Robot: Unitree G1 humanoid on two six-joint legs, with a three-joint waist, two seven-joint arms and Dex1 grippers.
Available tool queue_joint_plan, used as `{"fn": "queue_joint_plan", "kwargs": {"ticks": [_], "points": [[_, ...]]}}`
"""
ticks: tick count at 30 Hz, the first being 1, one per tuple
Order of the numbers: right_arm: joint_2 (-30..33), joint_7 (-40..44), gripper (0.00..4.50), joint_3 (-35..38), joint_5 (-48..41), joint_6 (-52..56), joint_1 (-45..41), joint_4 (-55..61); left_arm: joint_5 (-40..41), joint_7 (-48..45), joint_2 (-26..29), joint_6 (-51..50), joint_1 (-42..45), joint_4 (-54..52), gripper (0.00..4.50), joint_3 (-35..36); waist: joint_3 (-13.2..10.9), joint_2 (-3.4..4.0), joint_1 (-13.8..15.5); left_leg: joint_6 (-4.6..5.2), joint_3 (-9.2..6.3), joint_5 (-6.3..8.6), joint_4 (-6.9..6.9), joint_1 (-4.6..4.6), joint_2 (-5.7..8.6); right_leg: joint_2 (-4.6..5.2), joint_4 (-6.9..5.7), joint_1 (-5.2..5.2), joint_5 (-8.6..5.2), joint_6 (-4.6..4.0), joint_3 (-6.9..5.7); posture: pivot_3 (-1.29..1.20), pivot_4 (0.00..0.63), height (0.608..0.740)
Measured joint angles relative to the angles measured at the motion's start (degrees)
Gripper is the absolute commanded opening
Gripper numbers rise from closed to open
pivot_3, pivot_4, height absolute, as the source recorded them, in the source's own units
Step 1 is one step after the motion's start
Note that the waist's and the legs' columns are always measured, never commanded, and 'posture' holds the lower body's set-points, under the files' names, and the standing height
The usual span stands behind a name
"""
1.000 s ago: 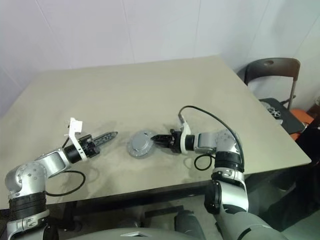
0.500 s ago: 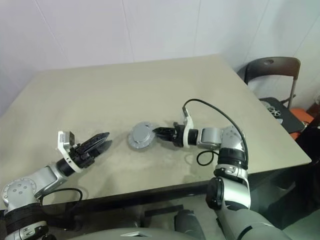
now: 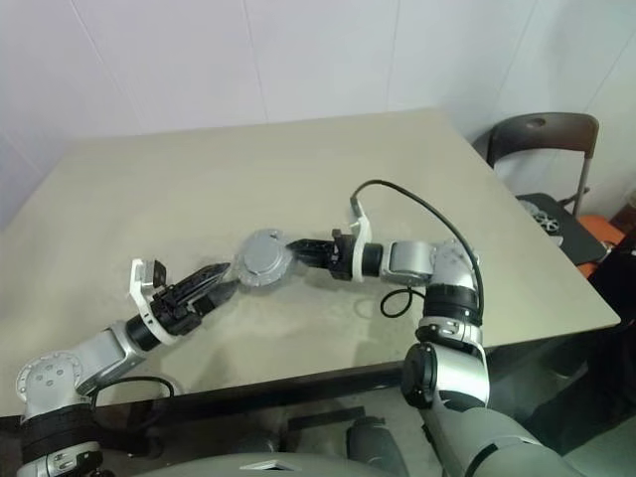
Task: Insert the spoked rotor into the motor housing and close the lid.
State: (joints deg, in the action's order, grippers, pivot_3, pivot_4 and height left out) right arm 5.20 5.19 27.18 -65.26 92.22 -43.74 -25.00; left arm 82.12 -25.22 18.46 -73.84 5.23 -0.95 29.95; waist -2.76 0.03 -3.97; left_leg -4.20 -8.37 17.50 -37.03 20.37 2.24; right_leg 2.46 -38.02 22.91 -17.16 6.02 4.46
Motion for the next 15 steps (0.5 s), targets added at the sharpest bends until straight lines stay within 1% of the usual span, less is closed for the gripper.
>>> {"fn": "queue_joint_plan", "kwargs": {"ticks": [8, 15], "points": [[-0.2, -2.3, 1.40, -2.1, -4.2, -0.1, 0.6, 1.6, 1.0, 0.7, 0.3, 2.4, 0.0, -0.2, 4.50, -0.5, 0.0, 0.00, 0.0, 0.00, 0.00, 0.00, 0.00, 0.01, 0.00, -0.01, 0.00, 0.00, 0.00, 0.00, 0.00, 0.00, 0.000, 0.740], [-1.8, -3.8, 1.40, -4.7, -8.0, 0.0, 0.9, 1.8, 3.1, 1.2, 0.2, 3.3, 1.4, -0.5, 4.50, -4.2, 0.0, 0.00, 0.0, 0.00, 0.00, 0.00, -0.01, 0.01, 0.00, -0.01, 0.00, 0.00, 0.00, 0.00, 0.00, 0.00, 0.000, 0.740]]}}
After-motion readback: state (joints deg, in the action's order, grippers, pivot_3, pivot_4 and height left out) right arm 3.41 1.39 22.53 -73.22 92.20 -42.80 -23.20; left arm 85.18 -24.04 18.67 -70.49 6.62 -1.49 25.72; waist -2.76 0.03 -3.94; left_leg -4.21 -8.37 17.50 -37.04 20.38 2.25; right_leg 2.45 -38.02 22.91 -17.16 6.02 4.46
